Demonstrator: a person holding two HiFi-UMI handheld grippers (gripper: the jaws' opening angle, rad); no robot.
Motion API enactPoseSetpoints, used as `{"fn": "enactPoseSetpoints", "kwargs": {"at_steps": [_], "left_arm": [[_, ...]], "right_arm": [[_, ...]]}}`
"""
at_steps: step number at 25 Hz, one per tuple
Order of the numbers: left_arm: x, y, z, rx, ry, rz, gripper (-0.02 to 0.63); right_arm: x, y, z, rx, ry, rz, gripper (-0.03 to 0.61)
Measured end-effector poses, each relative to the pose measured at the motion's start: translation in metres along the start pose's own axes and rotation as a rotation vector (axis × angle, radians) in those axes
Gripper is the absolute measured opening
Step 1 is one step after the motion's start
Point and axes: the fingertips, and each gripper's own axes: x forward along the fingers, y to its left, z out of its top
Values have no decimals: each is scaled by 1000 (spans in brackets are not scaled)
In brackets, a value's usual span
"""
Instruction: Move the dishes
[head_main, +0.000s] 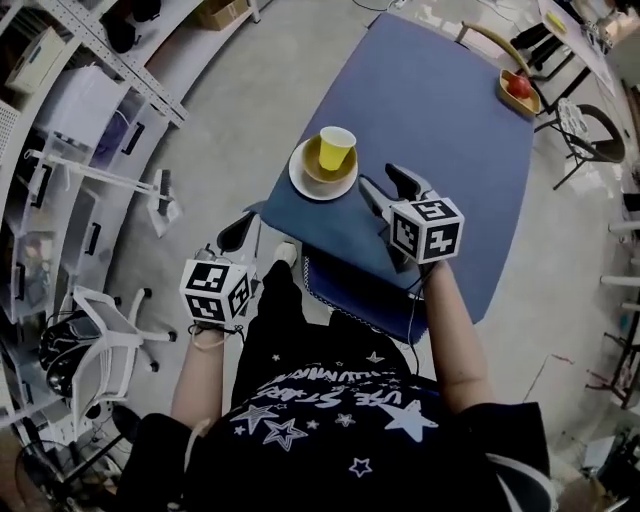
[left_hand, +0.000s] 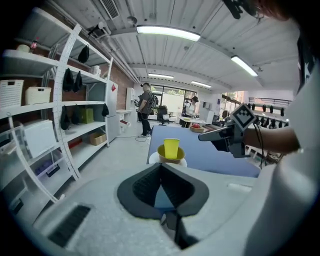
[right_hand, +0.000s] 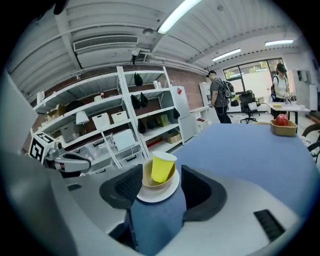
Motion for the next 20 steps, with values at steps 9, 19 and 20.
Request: {"fn": "enactPoseSetpoints", "kwargs": {"at_steps": [9, 19, 20], "left_arm": [[83, 43, 37, 96, 33, -213, 20], [123, 51, 54, 158, 64, -384, 20], [126, 52, 55, 164, 68, -394, 20]], "right_arm": [[45, 3, 11, -110, 170, -114, 241], [75, 9, 17, -230, 246, -145, 209], [77, 9, 17, -249, 257, -149, 197]]}}
